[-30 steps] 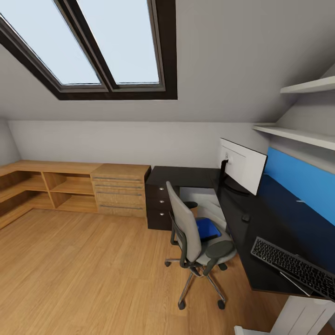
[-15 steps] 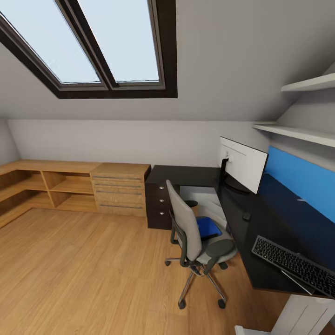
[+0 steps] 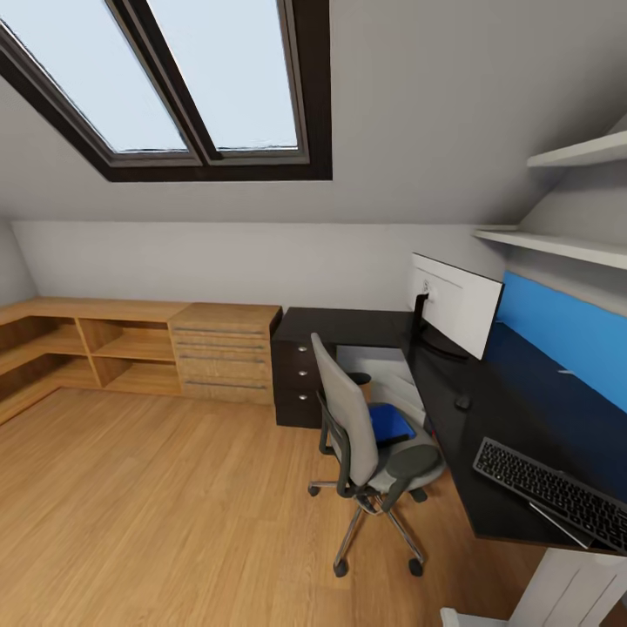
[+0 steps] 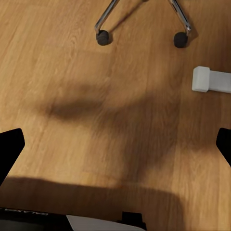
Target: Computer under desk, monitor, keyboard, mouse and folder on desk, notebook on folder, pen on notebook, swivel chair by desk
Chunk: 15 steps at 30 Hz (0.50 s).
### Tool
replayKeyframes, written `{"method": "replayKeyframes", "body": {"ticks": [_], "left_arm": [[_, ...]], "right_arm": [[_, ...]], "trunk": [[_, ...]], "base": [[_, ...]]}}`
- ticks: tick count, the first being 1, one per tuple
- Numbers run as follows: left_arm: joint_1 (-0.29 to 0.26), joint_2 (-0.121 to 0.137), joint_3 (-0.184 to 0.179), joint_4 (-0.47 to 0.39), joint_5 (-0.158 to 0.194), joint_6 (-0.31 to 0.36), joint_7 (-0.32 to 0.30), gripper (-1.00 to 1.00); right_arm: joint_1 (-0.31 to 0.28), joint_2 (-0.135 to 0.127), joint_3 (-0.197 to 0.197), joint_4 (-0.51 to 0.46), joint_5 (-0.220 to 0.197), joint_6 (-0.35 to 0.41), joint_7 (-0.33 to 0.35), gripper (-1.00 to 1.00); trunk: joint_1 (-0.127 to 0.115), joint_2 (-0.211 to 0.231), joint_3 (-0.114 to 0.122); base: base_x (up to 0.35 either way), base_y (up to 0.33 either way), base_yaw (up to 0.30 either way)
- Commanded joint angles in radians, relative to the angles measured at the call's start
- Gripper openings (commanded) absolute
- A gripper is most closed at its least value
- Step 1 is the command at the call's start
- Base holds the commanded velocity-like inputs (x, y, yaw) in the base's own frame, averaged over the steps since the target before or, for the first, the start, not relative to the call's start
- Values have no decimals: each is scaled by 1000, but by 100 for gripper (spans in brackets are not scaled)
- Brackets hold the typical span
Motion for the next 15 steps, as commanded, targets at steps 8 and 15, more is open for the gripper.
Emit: {"method": "replayKeyframes", "body": {"ticks": [8, 15], "left_arm": [[0, 1, 0, -1, 5, -2, 1, 100], [0, 1, 0, -2, 6, -3, 3, 100]], "right_arm": [[0, 0, -1, 0, 0, -2, 3, 100], [0, 0, -1, 0, 0, -2, 3, 100]], "trunk": [[31, -57, -26], [58, -106, -48]], "base": [[0, 0, 0], [0, 0, 0]]}}
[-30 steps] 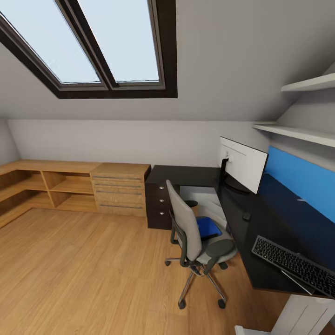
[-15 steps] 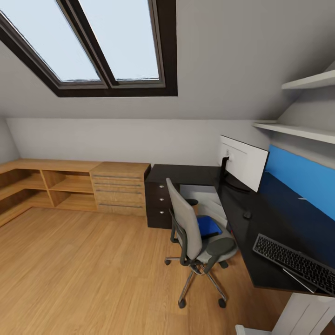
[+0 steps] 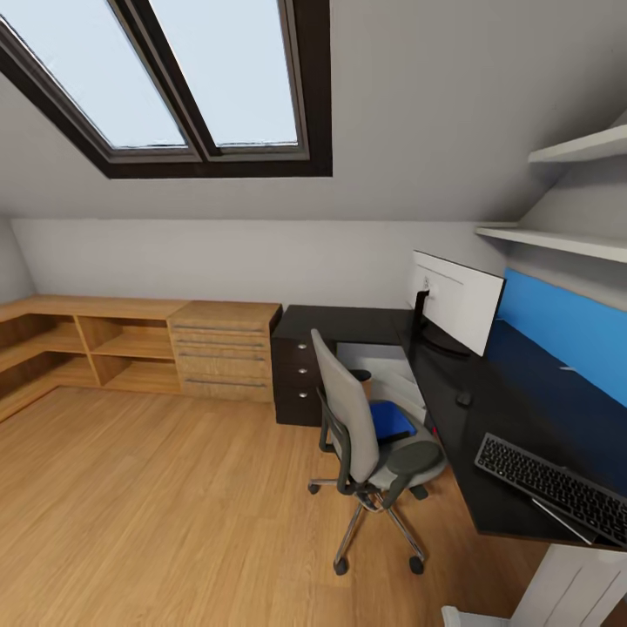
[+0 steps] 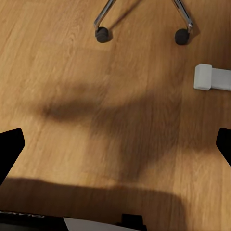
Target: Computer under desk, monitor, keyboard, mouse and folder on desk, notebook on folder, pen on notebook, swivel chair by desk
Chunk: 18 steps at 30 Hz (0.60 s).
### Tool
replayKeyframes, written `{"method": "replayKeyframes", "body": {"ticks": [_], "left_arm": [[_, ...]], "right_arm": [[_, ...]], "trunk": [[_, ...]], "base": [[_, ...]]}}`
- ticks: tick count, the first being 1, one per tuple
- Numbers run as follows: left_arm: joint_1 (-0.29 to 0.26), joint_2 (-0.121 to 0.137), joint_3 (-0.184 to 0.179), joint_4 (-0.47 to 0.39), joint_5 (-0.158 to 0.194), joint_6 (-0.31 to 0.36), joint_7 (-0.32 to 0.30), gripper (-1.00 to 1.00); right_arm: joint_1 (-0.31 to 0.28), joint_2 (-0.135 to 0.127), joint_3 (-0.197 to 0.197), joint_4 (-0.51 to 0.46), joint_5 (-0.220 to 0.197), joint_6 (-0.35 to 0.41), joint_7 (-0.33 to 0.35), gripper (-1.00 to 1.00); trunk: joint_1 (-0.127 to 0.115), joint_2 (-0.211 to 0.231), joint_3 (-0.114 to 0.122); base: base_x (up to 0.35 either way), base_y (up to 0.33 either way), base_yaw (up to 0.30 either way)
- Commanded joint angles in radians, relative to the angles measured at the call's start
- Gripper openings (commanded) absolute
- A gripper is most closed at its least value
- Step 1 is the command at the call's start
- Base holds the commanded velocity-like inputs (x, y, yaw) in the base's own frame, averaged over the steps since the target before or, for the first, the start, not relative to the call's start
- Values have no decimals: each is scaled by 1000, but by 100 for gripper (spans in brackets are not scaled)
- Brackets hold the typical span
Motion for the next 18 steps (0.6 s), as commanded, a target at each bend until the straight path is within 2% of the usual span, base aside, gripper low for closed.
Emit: {"method": "replayKeyframes", "body": {"ticks": [1, 9, 18], "left_arm": [[0, 0, 0, -1, 3, -2, 3, 100], [0, -2, 0, -1, 3, 1, 53, 100], [0, -2, 0, -1, 1, 5, 56, 100]], "right_arm": [[0, 0, -1, 0, 0, -2, 3, 100], [0, 0, 0, 0, 0, -2, 3, 100], [0, 0, 0, 1, 0, -2, 3, 100]], "trunk": [[4, -8, -4], [35, -64, -29], [69, -127, -58]], "base": [[0, 0, 0], [0, 0, 0], [0, 11, 0]]}}
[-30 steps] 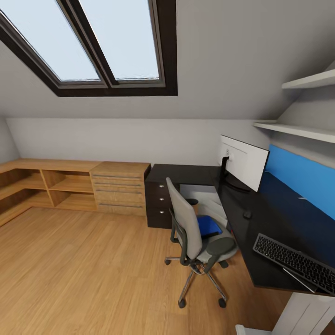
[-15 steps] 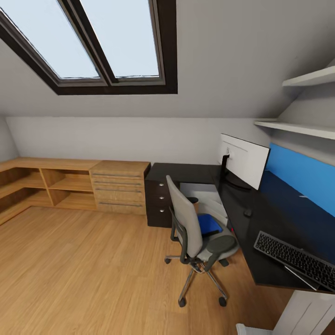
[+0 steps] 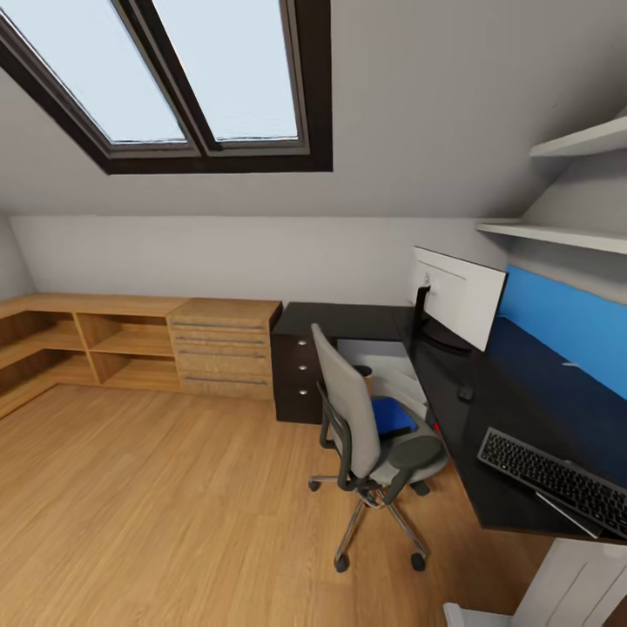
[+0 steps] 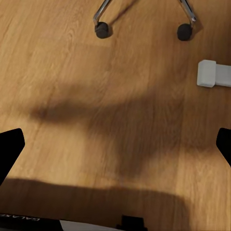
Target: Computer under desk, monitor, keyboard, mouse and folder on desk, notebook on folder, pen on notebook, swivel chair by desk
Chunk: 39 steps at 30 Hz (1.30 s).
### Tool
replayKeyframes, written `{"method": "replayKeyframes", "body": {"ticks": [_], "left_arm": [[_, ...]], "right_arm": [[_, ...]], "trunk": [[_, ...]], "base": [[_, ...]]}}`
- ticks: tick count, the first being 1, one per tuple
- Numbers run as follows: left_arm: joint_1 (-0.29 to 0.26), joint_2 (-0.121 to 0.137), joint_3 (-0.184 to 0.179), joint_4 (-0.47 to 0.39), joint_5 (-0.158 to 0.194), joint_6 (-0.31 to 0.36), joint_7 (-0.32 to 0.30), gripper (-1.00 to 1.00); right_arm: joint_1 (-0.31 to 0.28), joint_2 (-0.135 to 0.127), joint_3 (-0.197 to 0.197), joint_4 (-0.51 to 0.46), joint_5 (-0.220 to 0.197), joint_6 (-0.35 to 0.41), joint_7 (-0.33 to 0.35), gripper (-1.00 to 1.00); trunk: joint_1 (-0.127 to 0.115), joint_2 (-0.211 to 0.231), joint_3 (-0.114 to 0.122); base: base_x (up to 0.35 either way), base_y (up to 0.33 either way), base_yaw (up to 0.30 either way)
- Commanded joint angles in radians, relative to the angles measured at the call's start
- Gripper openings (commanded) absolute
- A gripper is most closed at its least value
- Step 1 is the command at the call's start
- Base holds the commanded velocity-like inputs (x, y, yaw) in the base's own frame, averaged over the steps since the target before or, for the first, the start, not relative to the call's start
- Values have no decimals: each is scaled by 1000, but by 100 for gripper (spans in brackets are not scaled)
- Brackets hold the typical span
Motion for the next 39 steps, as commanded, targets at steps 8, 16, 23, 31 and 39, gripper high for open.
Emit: {"method": "replayKeyframes", "body": {"ticks": [8, 16, 23, 31, 39], "left_arm": [[0, 1, 0, -1, 4, 1, 2, 100], [0, 1, 0, -1, 4, 1, 2, 100], [0, 1, 0, -1, 4, 0, 2, 100], [0, 0, 0, -1, 4, 0, 2, 100], [0, 0, 0, -1, 4, 0, 2, 100]], "right_arm": [[0, 1, 0, 1, 0, -2, 3, 100], [0, 1, 1, 2, 1, -2, 3, 100], [0, 0, 1, 1, 0, -2, 3, 100], [0, 1, 1, 1, 0, -2, 4, 100], [0, 1, 2, 1, 1, -2, 3, 100]], "trunk": [[31, -57, -26], [62, -113, -51], [88, -162, -73], [119, -218, -98], [150, -274, -123]], "base": [[0, 202, 0], [0, 175, -51], [0, 23, -155], [0, 3, -27], [0, 0, -2]]}}
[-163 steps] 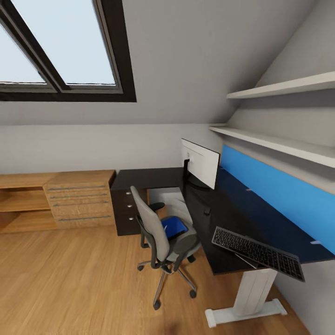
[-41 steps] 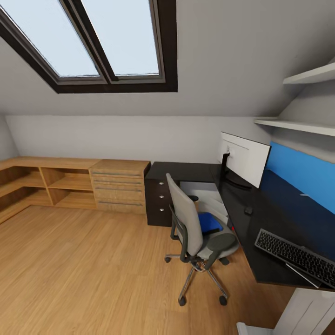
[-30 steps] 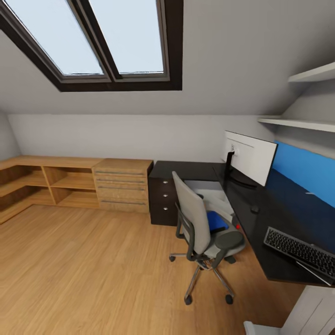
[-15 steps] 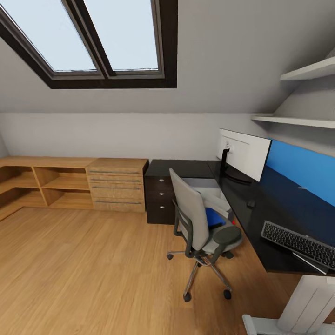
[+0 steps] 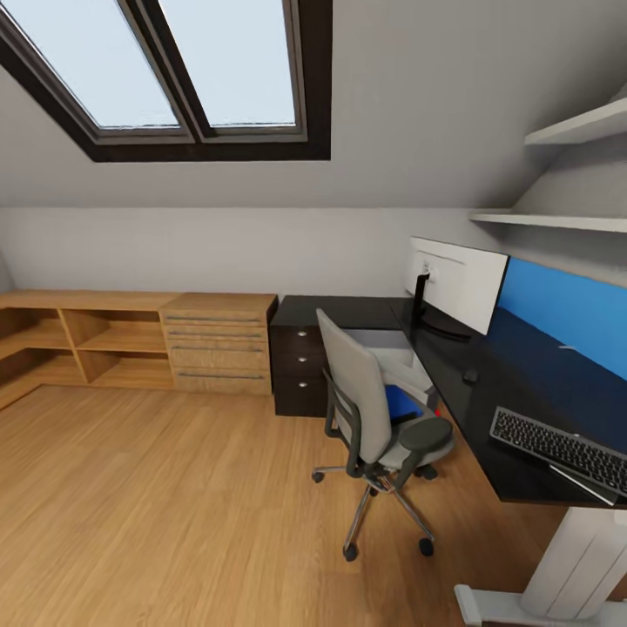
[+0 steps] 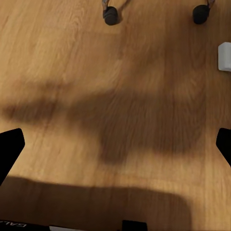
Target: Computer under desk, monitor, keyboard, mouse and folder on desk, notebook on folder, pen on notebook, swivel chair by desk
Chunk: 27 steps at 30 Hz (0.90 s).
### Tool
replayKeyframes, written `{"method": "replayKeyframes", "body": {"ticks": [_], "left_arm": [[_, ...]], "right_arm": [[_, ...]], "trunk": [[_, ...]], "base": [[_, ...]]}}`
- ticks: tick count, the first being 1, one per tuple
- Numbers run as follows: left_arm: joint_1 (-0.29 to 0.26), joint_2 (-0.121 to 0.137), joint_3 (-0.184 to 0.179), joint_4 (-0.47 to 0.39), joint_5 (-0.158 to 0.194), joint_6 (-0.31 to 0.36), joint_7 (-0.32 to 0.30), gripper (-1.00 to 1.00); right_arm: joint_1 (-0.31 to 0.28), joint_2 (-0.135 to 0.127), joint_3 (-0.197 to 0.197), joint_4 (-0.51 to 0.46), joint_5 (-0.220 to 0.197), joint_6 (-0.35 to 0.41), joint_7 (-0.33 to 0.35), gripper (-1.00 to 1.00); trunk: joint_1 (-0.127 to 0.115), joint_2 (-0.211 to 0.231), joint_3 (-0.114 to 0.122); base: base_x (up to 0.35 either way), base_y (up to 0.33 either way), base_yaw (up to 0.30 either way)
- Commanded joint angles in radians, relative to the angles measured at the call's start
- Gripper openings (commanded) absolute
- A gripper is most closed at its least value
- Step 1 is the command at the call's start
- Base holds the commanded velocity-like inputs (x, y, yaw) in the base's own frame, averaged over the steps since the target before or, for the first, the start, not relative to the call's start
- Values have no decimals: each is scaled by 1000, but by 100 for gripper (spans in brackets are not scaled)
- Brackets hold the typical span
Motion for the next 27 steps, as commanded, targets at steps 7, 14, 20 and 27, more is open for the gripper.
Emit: {"method": "replayKeyframes", "body": {"ticks": [7, 14, 20, 27], "left_arm": [[0, 0, 0, -1, 3, -2, 2, 100], [0, 0, 0, -1, 3, -2, 2, 100], [0, 0, 0, -1, 3, -3, 2, 100], [0, 1, 0, -1, 3, -3, 2, 100]], "right_arm": [[0, 0, 0, 0, -1, -2, 2, 100], [0, 0, 0, -1, -1, -2, 2, 100], [0, 0, 0, -3, -1, -2, 2, 100], [0, 1, 0, -2, -1, -3, 2, 100]], "trunk": [[27, -50, -23], [54, -99, -50], [77, -141, -78], [104, -190, -104]], "base": [[-25, 0, 0], [-247, 0, 0], [-264, 0, -1], [-35, 0, -65]]}}
